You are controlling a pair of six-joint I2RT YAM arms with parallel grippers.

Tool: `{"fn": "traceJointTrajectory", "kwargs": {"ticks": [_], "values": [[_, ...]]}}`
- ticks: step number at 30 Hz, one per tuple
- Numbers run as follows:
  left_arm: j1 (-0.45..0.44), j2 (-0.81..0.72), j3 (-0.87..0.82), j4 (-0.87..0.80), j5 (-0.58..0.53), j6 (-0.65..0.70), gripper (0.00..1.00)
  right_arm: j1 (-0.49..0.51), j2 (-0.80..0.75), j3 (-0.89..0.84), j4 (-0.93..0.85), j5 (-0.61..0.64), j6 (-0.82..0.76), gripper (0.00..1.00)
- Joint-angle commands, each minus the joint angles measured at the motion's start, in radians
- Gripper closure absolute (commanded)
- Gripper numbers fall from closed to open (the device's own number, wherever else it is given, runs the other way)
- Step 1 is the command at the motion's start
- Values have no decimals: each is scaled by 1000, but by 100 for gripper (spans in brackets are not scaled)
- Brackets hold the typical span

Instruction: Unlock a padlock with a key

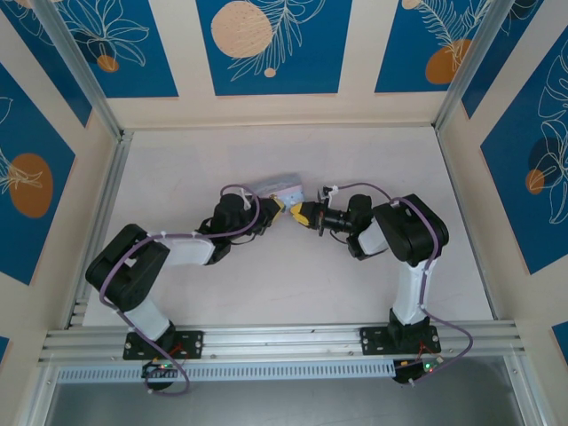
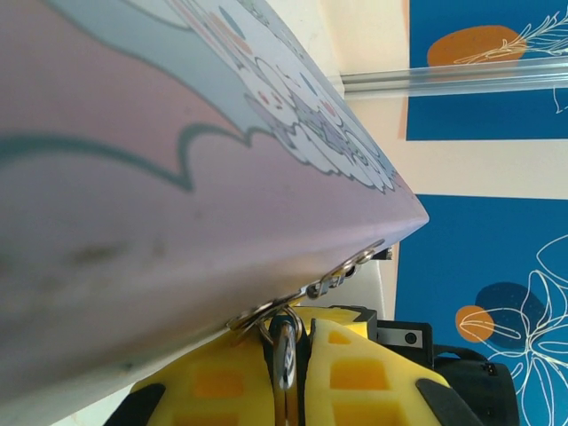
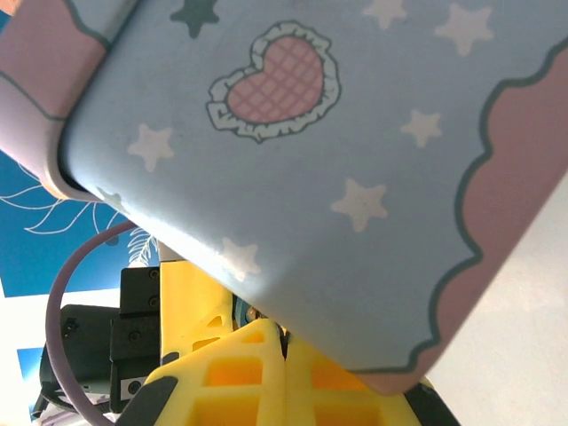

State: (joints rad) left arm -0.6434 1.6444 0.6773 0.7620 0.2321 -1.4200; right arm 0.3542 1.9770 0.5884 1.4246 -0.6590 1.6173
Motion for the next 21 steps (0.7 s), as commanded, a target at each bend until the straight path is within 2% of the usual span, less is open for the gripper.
{"fn": "traceJointTrajectory", "kwargs": {"ticks": [1,9,16,21], "values": [[-36,-72,27,189,141,-21,100,28,48,35,-27,27,35,100],[-35,-70,41,181,150,-20,100,64,32,115,-33,-31,26,100],[-36,-74,49,149,163,1,100,32,-45,115,-300,-30,-171,100],[-33,-83,71,70,191,81,100,-9,-49,82,-326,-35,-231,100]]}}
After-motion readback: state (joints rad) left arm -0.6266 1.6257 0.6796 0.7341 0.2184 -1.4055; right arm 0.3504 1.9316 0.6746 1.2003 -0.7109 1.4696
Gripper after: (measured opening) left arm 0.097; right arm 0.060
